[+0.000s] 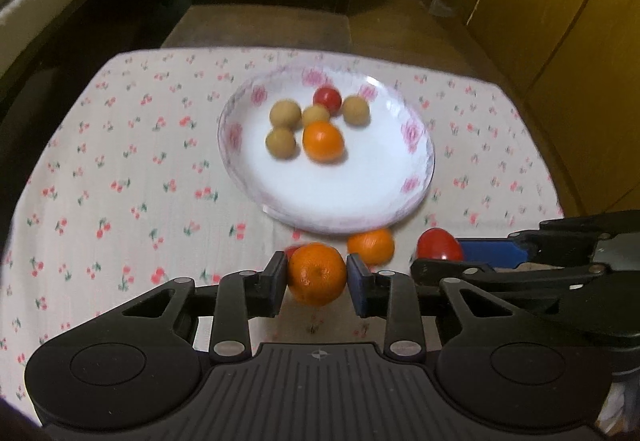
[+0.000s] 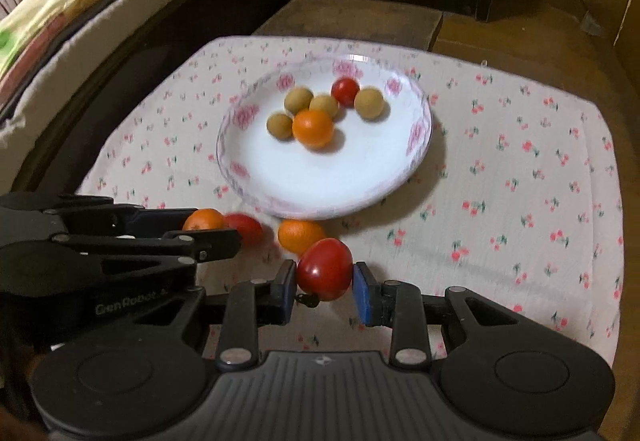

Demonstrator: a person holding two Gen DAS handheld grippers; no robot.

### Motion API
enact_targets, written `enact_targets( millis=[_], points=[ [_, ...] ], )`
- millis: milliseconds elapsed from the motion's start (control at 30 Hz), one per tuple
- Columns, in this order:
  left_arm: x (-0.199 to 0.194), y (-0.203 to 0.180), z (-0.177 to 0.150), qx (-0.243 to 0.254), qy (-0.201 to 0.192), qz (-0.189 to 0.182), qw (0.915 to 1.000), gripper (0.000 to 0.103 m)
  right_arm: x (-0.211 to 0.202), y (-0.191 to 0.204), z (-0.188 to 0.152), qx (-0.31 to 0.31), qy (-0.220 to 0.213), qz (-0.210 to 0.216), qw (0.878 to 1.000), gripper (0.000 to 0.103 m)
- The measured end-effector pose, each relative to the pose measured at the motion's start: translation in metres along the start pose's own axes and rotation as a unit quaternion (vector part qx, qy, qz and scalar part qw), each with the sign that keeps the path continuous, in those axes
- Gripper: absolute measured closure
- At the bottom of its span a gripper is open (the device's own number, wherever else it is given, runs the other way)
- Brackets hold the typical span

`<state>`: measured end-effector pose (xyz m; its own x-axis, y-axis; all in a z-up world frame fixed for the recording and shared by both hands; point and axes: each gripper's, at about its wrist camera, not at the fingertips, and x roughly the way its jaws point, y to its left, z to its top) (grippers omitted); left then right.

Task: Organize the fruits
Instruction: 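Carry the orange and tomato over the bowl and open both grippers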

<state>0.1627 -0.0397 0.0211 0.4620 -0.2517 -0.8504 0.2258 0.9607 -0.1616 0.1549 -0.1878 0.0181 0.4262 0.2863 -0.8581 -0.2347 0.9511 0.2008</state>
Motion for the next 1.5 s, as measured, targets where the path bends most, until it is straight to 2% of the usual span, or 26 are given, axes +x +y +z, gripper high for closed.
enact_targets(
  millis=[200, 600, 1267, 1500],
  points=[
    [0.004, 0.000, 0.019, -0.008, -0.010, 0.003, 0.9999, 0.064, 0.000, -0.005, 0.022, 0.009, -0.018, 0.000, 1.000, 0.071],
    [0.021, 0.003, 0.041, -0.013, -0.011, 0.017, 0.9997, 0.064, 0.016, -0.017, 0.044, 0.012, -0.022, -0.006, 1.000, 0.071],
    [0.040, 0.009, 0.046, -0.028, 0.001, 0.028, 0.9992, 0.064, 0.037, -0.021, 0.052, 0.012, -0.020, -0.011, 1.000, 0.072],
    [0.037, 0.010, 0.046, -0.031, -0.004, 0.030, 0.9991, 0.058, 0.034, -0.022, 0.052, 0.015, -0.025, -0.012, 0.999, 0.072]
  ],
)
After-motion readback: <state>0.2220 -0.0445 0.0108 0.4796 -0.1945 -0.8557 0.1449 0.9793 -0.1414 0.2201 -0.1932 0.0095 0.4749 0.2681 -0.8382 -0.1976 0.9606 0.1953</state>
